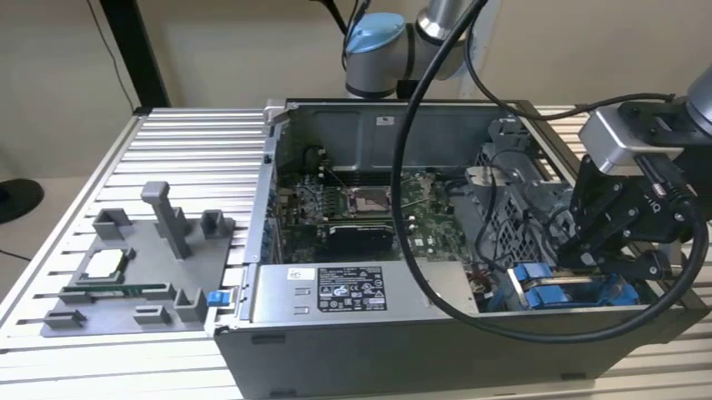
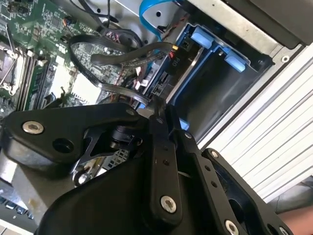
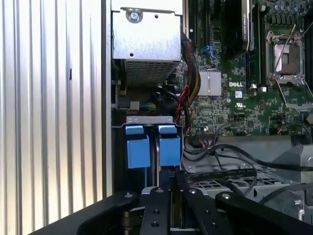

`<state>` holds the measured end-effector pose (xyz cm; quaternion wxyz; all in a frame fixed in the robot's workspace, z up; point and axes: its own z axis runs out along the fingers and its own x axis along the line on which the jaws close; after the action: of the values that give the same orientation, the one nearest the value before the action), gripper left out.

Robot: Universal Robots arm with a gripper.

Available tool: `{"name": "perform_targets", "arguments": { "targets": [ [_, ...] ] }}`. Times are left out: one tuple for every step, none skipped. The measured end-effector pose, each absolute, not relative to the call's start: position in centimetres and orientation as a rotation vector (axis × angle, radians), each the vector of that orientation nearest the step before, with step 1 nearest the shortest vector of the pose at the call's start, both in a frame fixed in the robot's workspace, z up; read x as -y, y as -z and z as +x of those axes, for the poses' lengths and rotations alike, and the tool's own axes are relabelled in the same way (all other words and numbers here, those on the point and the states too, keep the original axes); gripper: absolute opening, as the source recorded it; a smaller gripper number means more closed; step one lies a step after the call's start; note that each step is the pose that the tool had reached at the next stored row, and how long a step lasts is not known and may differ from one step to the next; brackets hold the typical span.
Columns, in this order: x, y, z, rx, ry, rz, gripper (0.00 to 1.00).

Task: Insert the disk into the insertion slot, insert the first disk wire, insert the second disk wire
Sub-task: 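Insert the second disk wire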

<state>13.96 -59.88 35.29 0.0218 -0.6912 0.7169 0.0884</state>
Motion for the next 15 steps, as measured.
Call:
{"name": "perform_targets", "arguments": {
  "targets": [
    [59.88,-35.22,13.95,-2.223,-0.277,-2.143,0.00],
    [59.88,-35.15,13.95,-2.224,-0.279,-2.143,0.00],
    [59.88,-35.08,13.96,-2.225,-0.282,-2.144,0.00],
    [59.88,-35.00,13.96,-2.226,-0.284,-2.145,0.00],
    [59.88,-34.93,13.96,-2.228,-0.287,-2.146,0.00],
    [59.88,-34.86,13.96,-2.229,-0.289,-2.146,0.00],
    [59.88,-34.77,13.96,-2.230,-0.292,-2.147,0.00],
    [59.88,-34.70,13.96,-2.230,-0.292,-2.147,0.00],
    [59.88,-34.65,13.96,-2.231,-0.292,-2.147,0.00],
    [59.88,-34.63,13.98,-2.231,-0.292,-2.146,0.00],
    [59.88,-34.62,13.99,-2.231,-0.292,-2.146,0.00],
    [59.88,-34.62,13.99,-2.231,-0.292,-2.146,0.00],
    [59.88,-34.78,13.99,-2.230,-0.293,-2.146,0.00],
    [59.86,-34.94,13.99,-2.230,-0.293,-2.146,0.00],
    [59.81,-34.92,13.99,-2.230,-0.293,-2.146,0.00]
  ]
}}
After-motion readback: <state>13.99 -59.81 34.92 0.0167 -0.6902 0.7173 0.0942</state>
